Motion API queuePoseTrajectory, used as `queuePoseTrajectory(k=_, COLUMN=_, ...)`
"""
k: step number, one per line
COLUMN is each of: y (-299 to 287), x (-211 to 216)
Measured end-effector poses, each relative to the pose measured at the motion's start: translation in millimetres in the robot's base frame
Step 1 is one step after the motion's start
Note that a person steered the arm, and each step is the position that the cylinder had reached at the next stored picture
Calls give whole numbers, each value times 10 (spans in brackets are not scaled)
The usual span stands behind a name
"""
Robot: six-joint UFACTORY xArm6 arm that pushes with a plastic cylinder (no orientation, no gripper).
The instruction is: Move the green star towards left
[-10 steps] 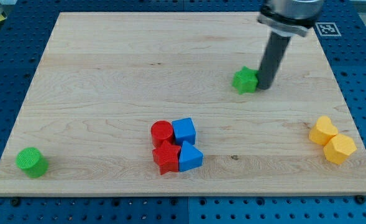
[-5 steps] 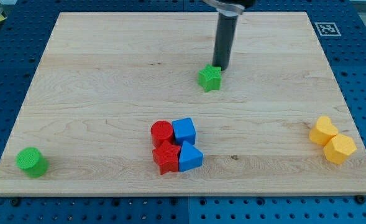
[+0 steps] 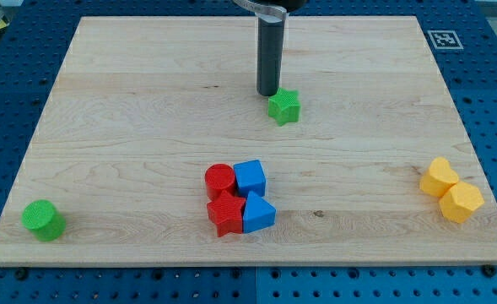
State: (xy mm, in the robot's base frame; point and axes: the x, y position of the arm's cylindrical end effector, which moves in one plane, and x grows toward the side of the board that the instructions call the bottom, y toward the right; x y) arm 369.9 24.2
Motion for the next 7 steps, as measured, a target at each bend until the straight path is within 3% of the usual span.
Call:
queuePoseTrajectory(k=1, y=214, x=8)
queuePoseTrajectory(k=2, y=869, x=37)
queuePoseTrajectory(k=3, y=827, x=292)
queuePoseTrajectory(k=4, y=293, x=334)
queuePoseTrajectory(k=7, y=-210, x=334)
